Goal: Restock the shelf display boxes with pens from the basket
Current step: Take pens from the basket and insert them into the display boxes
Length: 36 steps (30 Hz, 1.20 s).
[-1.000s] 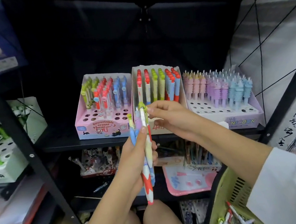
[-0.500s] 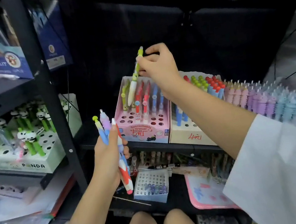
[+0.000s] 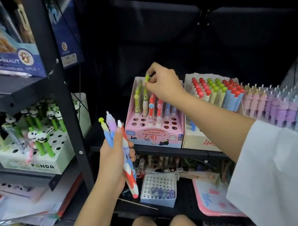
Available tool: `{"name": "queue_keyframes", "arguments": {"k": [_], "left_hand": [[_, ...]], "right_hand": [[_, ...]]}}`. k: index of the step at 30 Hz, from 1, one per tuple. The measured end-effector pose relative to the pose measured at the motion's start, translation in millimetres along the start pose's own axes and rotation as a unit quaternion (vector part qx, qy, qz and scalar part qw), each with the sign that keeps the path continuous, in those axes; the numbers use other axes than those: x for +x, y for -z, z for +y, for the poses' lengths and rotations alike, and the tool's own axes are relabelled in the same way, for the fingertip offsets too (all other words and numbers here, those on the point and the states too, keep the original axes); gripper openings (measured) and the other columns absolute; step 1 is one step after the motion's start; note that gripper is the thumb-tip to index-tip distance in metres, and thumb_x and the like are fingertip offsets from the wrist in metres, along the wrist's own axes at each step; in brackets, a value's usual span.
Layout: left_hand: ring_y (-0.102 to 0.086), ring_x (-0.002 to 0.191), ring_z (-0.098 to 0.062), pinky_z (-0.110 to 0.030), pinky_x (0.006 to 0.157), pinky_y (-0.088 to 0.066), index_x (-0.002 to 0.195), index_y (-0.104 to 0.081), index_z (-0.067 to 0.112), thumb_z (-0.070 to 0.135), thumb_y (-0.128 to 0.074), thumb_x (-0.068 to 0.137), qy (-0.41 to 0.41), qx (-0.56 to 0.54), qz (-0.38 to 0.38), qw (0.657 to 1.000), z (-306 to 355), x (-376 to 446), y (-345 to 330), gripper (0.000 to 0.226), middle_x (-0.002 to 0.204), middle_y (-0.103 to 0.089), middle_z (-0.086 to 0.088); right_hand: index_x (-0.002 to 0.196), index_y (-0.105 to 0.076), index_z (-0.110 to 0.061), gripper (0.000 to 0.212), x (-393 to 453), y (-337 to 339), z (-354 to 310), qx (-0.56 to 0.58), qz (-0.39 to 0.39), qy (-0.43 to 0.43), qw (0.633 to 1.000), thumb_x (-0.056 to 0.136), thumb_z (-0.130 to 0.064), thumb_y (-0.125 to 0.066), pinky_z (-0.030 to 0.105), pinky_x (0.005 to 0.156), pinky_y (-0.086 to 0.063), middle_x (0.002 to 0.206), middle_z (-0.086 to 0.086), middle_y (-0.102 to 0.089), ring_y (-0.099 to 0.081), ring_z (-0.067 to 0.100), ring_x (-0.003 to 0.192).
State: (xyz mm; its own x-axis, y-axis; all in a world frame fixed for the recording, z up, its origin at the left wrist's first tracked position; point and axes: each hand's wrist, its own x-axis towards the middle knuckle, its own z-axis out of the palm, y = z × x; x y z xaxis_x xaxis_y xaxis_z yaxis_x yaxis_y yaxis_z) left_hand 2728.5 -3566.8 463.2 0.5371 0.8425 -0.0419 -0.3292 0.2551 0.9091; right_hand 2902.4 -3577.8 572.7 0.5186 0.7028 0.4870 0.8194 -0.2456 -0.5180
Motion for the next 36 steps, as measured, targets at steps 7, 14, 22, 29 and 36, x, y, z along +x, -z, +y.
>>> {"name": "queue_keyframes", "arguments": {"k": [7,14,22,29,36], "left_hand": [[-0.048,0.043,-0.009,-0.025,0.042,-0.043,0.083,-0.057,0.008,0.043,-0.049,0.092,0.031,-0.001,0.013,0.999,-1,3,-1,0.036,0.050,-0.051,0.004],[-0.062,0.047,-0.012,-0.021,0.043,-0.049,0.079,-0.059,0.006,0.036,-0.050,0.094,0.050,-0.053,0.039,0.997,-6,7,-6,0.035,0.051,-0.058,-0.003],[-0.063,0.059,-0.017,-0.028,0.050,-0.046,0.088,-0.059,0.008,0.043,-0.047,0.093,0.026,0.045,0.114,0.992,-15,9,-24,0.037,0.070,-0.062,-0.007],[-0.070,0.064,-0.015,-0.016,0.046,-0.050,0.103,-0.056,-0.004,0.031,-0.045,0.097,0.003,-0.006,0.060,0.998,-19,-5,-39,0.037,0.058,-0.059,-0.027],[-0.040,0.036,-0.006,-0.017,0.037,-0.035,0.084,-0.052,0.010,0.031,-0.049,0.095,0.029,-0.001,0.010,1.000,-21,-18,-46,0.024,0.045,-0.049,0.008]], "right_hand": [[0.057,-0.052,-0.010,0.041,1,2,-1,-0.180,-0.107,-0.004,0.978,0.095,-0.022,-0.041,0.036,0.071,-0.044,0.065,0.005,-0.048,-0.047,0.021,0.065],[0.109,-0.065,-0.010,0.022,-64,8,-5,-0.051,-0.054,0.212,0.974,0.092,-0.012,-0.050,0.022,0.078,-0.044,0.097,-0.005,-0.054,-0.052,0.010,0.088],[0.089,-0.053,-0.014,0.016,-144,7,13,0.259,-0.315,-0.140,0.902,0.088,-0.026,-0.063,0.029,0.066,-0.058,0.072,0.005,-0.070,-0.065,0.011,0.061],[0.081,-0.064,-0.023,0.004,-138,35,26,0.251,-0.209,-0.136,0.935,0.085,-0.024,-0.066,0.021,0.069,-0.052,0.076,-0.007,-0.065,-0.059,0.004,0.066],[0.083,-0.064,-0.011,0.019,-75,93,23,0.114,0.048,-0.015,0.992,0.089,-0.029,-0.061,0.008,0.056,-0.041,0.067,-0.008,-0.055,-0.048,0.001,0.058]]}}
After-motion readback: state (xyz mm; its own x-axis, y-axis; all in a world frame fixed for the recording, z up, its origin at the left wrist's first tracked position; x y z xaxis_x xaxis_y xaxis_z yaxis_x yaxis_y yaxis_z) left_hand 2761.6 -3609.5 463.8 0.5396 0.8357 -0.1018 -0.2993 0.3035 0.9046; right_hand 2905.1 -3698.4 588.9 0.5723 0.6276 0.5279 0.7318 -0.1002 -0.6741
